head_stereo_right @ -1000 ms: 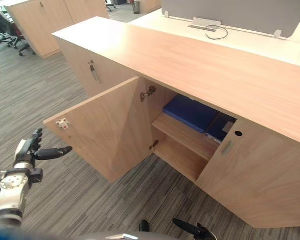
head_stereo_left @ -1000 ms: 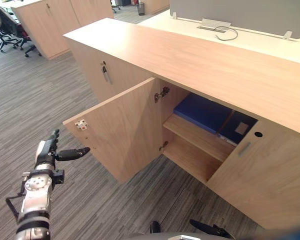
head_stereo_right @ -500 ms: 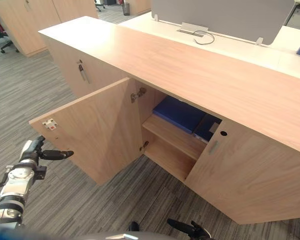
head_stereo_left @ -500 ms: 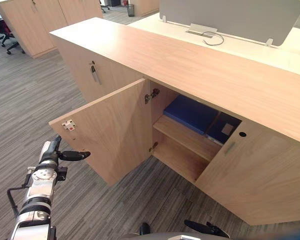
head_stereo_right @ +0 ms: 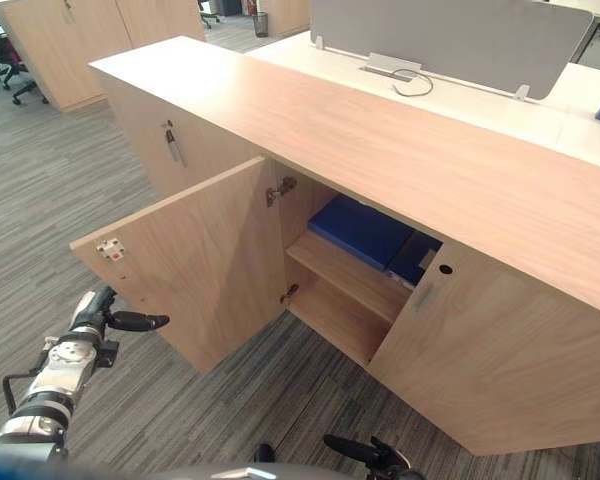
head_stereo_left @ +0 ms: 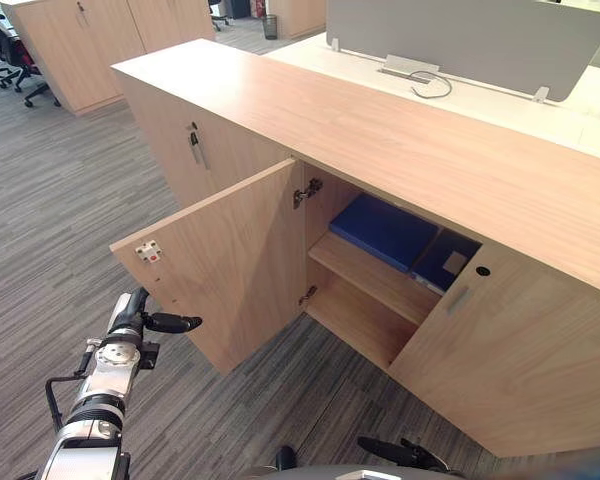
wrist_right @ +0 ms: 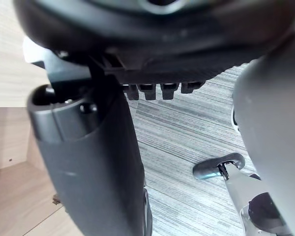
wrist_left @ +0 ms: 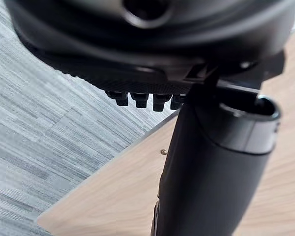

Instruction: Walk over to the cabinet, pick up the folder, carry it to the office cabinet, place the folder inside the office cabinet, then close the office cabinet door

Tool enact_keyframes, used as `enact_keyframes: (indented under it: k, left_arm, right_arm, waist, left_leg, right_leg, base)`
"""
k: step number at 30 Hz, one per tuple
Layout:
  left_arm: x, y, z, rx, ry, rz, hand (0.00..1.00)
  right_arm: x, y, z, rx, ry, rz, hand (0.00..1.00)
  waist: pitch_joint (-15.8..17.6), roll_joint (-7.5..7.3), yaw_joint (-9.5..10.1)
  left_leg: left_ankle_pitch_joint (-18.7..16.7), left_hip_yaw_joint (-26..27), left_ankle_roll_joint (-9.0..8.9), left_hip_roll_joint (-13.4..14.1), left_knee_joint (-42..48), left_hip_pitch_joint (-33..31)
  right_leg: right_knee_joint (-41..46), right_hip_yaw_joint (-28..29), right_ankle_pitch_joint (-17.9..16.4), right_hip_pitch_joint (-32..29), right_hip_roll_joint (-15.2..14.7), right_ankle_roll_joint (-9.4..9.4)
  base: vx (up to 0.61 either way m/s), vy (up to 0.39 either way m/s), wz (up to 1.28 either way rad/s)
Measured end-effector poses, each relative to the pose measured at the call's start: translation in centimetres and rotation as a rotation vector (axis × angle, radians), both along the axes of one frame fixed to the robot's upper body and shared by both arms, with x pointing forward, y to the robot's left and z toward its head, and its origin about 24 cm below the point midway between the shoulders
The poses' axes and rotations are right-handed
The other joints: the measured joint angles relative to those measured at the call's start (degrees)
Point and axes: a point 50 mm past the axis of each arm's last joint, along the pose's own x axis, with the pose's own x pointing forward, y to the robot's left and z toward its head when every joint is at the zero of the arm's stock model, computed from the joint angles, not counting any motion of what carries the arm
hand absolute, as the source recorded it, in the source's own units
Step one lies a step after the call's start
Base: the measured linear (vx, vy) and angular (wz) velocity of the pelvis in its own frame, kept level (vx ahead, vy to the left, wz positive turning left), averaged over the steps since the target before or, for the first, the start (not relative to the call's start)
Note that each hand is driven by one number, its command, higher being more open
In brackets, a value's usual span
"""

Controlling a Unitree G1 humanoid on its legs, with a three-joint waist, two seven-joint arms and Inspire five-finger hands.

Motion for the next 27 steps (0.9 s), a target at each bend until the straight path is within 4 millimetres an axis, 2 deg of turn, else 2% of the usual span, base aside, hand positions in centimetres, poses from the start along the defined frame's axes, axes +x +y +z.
enact_keyframes:
  k: [4, 6, 9, 10, 11, 12, 13, 14, 15, 17, 20, 22, 24, 27]
  left_arm:
    - [-0.6, -1.2, 0.5, 0.233, 0.052, -0.174, 1.00]
    - [-0.9, -2.7, 0.9, 0.506, 0.136, -0.458, 1.00]
    - [-1.2, -4.9, 1.5, 0.692, 0.192, -0.770, 1.00]
    - [-1.6, -6.7, 1.7, 0.719, 0.190, -0.927, 1.00]
    - [-2.1, -8.6, 1.8, 0.713, 0.167, -1.067, 1.00]
    - [-2.5, -9.7, 1.9, 0.705, 0.149, -1.142, 1.00]
    - [-3.3, -11.8, 2.1, 0.672, 0.103, -1.280, 1.00]
    - [-4.0, -13.8, 2.1, 0.624, 0.045, -1.390, 1.00]
    - [-4.3, -14.7, 2.1, 0.598, 0.015, -1.431, 1.00]
    - [-6.0, -19.0, 2.6, 0.494, -0.159, -1.630, 1.00]
    - [-8.8, -22.8, 4.2, 0.378, -0.370, -1.838, 1.00]
    - [-9.5, -23.5, 4.8, 0.352, -0.441, -1.879, 1.00]
    - [-9.4, -23.3, 4.5, 0.371, -0.427, -1.870, 1.00]
    - [-9.1, -22.9, 4.1, 0.388, -0.392, -1.850, 1.00]
  right_arm:
    - [0.1, 0.0, 0.0, -0.013, -0.002, 0.033, 1.00]
    - [-0.4, -0.4, 0.0, -0.028, 0.006, 0.029, 1.00]
    - [-0.8, -1.1, 0.0, -0.054, 0.016, 0.025, 1.00]
    - [-1.2, -1.6, 0.0, -0.070, 0.028, 0.024, 1.00]
    - [-1.2, -2.1, 0.0, -0.085, 0.030, 0.027, 1.00]
    - [-1.2, -2.3, 0.1, -0.090, 0.032, 0.024, 1.00]
    - [-1.2, -2.4, 0.1, -0.095, 0.035, 0.029, 1.00]
    - [-1.0, -2.3, 0.1, -0.098, 0.034, 0.046, 1.00]
    - [-1.0, -2.2, 0.1, -0.098, 0.032, 0.054, 1.00]
    - [-0.7, -1.6, 0.0, -0.090, 0.023, 0.052, 1.00]
    - [-0.9, -2.2, 0.1, -0.118, 0.017, 0.035, 1.00]
    - [-1.9, -2.9, 0.1, -0.144, 0.042, 0.024, 1.00]
    - [-3.6, -3.7, 0.0, -0.163, 0.096, 0.016, 1.00]
    - [-5.1, -4.1, -0.1, -0.174, 0.137, 0.015, 1.00]
  waist:
    - [0.0, 0.09, 0.25]
    - [0.1, 0.38, 1.60]
    - [0.0, 1.35, 1.96]
    - [-0.9, 2.16, 2.10]
    - [-1.2, 2.98, 2.10]
    - [-1.2, 3.39, 2.08]
    - [-1.3, 3.65, 1.97]
    - [-1.5, 3.34, 1.58]
    - [-1.8, 3.02, 1.13]
    - [-3.0, 1.63, -1.12]
    - [-3.6, 1.98, -3.94]
    - [-4.1, 2.61, -4.09]
    - [-5.0, 3.71, -4.00]
    - [-5.5, 4.50, -4.16]
  left_leg:
    - [0.3, 0.0, 0.18, 0.0, 0.0, -1.6]
    - [0.0, -0.1, 0.07, -0.1, 0.0, -1.8]
    - [-0.3, 0.9, 0.62, -0.1, 0.0, -2.2]
    - [-0.3, 2.3, 0.66, -0.1, 0.0, -3.4]
    - [-0.2, 3.6, 0.81, -0.2, 0.0, -4.4]
    - [0.0, 4.0, 1.09, -0.3, 0.0, -4.7]
    - [0.4, 4.6, 1.62, -0.5, 0.0, -5.0]
    - [0.4, 5.6, 1.62, -0.8, 0.0, -5.0]
    - [0.4, 6.2, 1.63, -1.0, 0.0, -5.1]
    - [0.6, 7.9, 1.84, -1.9, 0.1, -6.0]
    - [0.8, 8.5, 2.14, -1.8, 0.0, -5.7]
    - [0.9, 8.5, 2.19, -1.7, 0.0, -5.6]
    - [1.2, 8.5, 2.67, -1.6, 0.0, -5.7]
    - [1.5, 8.5, 3.04, -1.5, 0.0, -5.6]
  right_leg:
    - [0.4, 0.0, 0.0, -1.7, -0.1, 0.08]
    - [0.9, 0.0, 0.0, -1.7, -0.3, 0.18]
    - [1.2, 0.0, 0.2, -1.9, -0.6, 1.00]
    - [0.9, 0.4, 0.4, -2.7, -0.7, 1.28]
    - [0.6, 0.8, 0.4, -3.4, -1.0, 1.38]
    - [0.4, 1.1, 0.4, -3.6, -1.1, 1.39]
    - [0.0, 1.7, 0.3, -3.8, -1.3, 1.57]
    - [-0.5, 2.3, 0.1, -4.0, -1.8, 1.99]
    - [-0.9, 2.6, -0.2, -4.1, -2.0, 2.32]
    - [-3.2, 3.5, -1.2, -4.6, -2.7, 3.18]
    - [-4.0, 4.8, -1.2, -4.5, -2.5, 3.15]
    - [-4.3, 4.7, -1.3, -4.5, -2.5, 2.98]
    - [-4.6, 4.7, -1.3, -4.3, -2.2, 2.88]
    - [-4.9, 4.7, -1.1, -4.1, -2.0, 3.18]
  base:
    - [-0.04, 0.021, 0.05]
    - [-0.05, 0.034, 0.15]
    - [-0.07, 0.048, 0.32]
    - [-0.10, 0.092, 0.36]
    - [-0.08, 0.088, 0.29]
    - [-0.10, 0.109, 0.08]
    - [-0.09, 0.082, -0.23]
    - [-0.09, 0.073, -0.35]
    - [-0.08, 0.047, -0.46]
    - [-0.06, 0.014, -0.44]
    - [-0.03, -0.011, -0.32]
    - [-0.01, -0.019, 0.03]
    - [-0.01, -0.043, 0.05]
    - [0.01, -0.025, -0.01]
